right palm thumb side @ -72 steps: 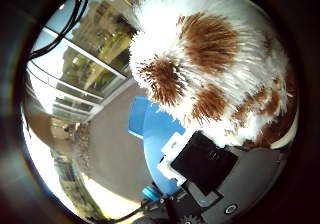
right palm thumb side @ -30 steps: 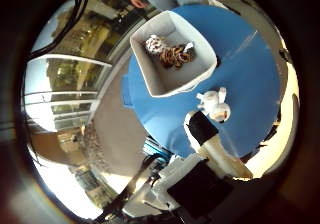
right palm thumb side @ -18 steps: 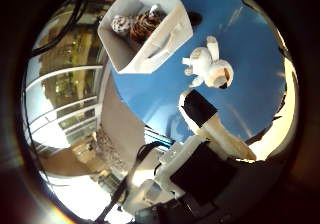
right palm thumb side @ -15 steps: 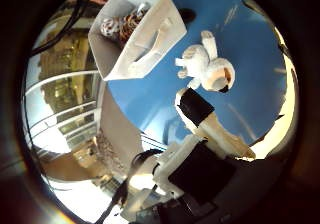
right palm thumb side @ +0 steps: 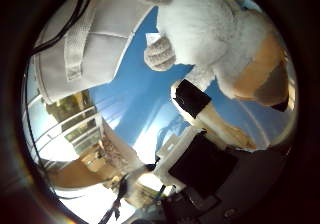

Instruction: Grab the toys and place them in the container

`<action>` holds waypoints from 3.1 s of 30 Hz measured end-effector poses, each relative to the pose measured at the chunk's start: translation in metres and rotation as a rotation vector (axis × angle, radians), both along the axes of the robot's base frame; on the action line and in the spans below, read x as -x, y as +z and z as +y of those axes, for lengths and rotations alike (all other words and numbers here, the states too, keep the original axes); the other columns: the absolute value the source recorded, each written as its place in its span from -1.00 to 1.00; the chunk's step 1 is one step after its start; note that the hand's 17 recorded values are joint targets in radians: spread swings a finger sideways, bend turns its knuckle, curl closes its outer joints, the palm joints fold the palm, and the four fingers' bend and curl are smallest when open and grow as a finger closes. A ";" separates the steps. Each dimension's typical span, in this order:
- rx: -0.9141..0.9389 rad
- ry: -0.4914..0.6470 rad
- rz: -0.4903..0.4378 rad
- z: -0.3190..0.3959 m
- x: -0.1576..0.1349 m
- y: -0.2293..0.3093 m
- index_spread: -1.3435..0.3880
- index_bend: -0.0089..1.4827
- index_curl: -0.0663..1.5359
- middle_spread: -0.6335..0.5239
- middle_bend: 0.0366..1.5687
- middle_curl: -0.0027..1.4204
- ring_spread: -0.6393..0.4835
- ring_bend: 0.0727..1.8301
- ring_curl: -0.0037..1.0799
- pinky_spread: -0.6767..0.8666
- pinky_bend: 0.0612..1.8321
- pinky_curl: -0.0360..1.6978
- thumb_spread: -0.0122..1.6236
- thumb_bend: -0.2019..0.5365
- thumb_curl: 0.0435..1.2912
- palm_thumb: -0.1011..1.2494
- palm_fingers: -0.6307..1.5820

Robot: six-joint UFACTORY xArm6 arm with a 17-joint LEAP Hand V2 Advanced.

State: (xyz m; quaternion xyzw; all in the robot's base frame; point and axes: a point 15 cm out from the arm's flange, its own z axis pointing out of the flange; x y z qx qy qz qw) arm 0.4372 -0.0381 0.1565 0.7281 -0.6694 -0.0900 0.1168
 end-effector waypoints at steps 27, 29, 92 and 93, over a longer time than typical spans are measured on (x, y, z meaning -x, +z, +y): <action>-0.036 0.126 0.141 -0.055 0.078 0.138 -0.46 -0.14 -0.22 -0.26 0.59 0.41 -0.05 0.62 0.41 0.07 0.83 -0.34 0.33 -0.45 0.06 0.64 0.31; -0.023 0.137 0.110 -0.051 0.083 0.161 -0.50 -0.11 -0.15 -0.26 0.62 0.43 -0.06 0.64 0.43 0.06 0.86 -0.31 0.33 -0.48 0.09 0.64 0.29; -0.446 0.175 -0.531 0.250 -0.144 0.214 -0.04 -0.79 -0.12 0.16 -0.82 -0.46 0.66 -0.58 -0.46 0.49 -0.17 -0.55 0.34 -0.52 -0.05 0.18 -0.47; -0.448 0.177 -0.531 0.246 -0.138 0.223 -0.03 -0.79 -0.14 0.16 -0.82 -0.47 0.67 -0.59 -0.46 0.50 -0.18 -0.56 0.34 -0.52 -0.06 0.18 -0.47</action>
